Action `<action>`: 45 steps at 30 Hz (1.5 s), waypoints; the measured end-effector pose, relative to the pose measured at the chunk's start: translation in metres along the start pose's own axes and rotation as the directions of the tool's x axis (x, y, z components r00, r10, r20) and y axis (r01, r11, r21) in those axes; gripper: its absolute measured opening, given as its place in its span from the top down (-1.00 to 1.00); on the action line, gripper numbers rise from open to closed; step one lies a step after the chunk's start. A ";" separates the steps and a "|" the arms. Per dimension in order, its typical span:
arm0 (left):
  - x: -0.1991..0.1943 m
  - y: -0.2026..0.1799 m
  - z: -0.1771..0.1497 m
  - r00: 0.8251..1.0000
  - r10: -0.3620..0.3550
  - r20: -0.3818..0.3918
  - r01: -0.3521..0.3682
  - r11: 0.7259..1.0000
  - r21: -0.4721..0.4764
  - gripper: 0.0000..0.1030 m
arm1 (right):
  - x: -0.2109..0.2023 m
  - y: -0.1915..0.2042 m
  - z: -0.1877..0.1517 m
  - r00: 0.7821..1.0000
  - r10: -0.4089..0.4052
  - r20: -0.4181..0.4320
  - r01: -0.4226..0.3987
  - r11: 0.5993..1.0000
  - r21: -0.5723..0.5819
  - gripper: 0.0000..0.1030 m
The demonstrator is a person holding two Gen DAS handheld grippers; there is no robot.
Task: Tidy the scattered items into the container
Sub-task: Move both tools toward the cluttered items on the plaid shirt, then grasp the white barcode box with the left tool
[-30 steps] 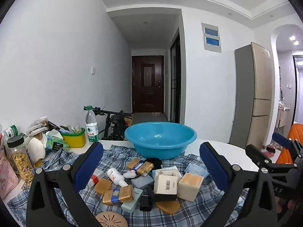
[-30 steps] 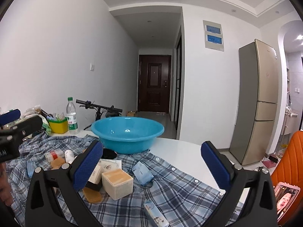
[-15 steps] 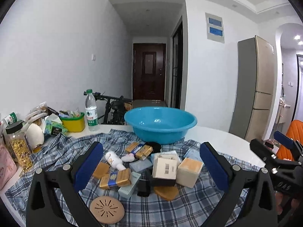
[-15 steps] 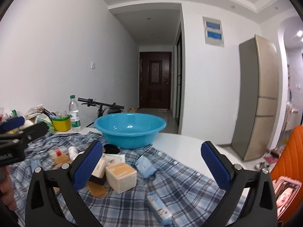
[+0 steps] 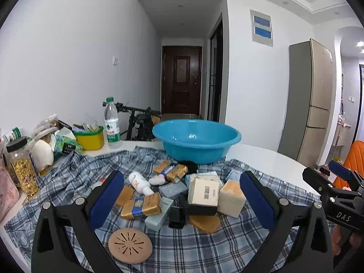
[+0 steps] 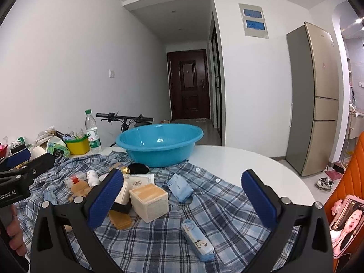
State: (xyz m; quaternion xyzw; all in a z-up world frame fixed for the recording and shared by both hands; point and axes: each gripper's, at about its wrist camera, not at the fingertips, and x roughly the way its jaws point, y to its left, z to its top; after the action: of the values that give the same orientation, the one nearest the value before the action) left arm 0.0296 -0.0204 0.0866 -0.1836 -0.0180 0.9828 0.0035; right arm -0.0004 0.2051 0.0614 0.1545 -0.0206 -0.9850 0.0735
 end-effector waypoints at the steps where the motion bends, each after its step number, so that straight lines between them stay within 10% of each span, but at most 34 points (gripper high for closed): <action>1: 0.003 0.000 -0.002 1.000 0.000 -0.013 0.000 1.000 -0.001 -1.00 | 0.003 0.001 -0.002 1.000 0.001 -0.010 -0.001 1.000 -0.003 -1.00; 12: 0.060 -0.018 -0.018 0.993 -0.044 -0.111 0.054 0.995 0.084 -1.00 | 0.027 0.000 -0.024 0.996 -0.016 -0.086 0.015 1.000 -0.014 -1.00; 18: 0.119 -0.037 -0.031 0.946 -0.133 -0.297 0.170 0.980 0.103 -1.00 | 0.031 -0.008 -0.027 0.994 -0.043 -0.098 0.041 0.999 -0.017 -1.00; 37: 0.188 -0.039 -0.039 0.918 -0.037 -0.394 0.111 0.980 0.166 -0.99 | 0.035 -0.009 -0.035 0.991 -0.050 -0.127 0.042 0.997 -0.065 -1.00; 45: 0.177 -0.037 -0.039 0.928 -0.046 -0.371 0.114 0.979 0.166 -0.26 | 0.033 -0.008 -0.033 0.990 -0.042 -0.132 0.035 0.998 -0.056 -1.00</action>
State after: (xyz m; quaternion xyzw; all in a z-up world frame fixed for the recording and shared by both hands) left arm -0.1214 0.0203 -0.0125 -0.3610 0.0667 0.9280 0.0640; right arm -0.0224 0.2074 0.0197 0.2181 0.0137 -0.9740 0.0596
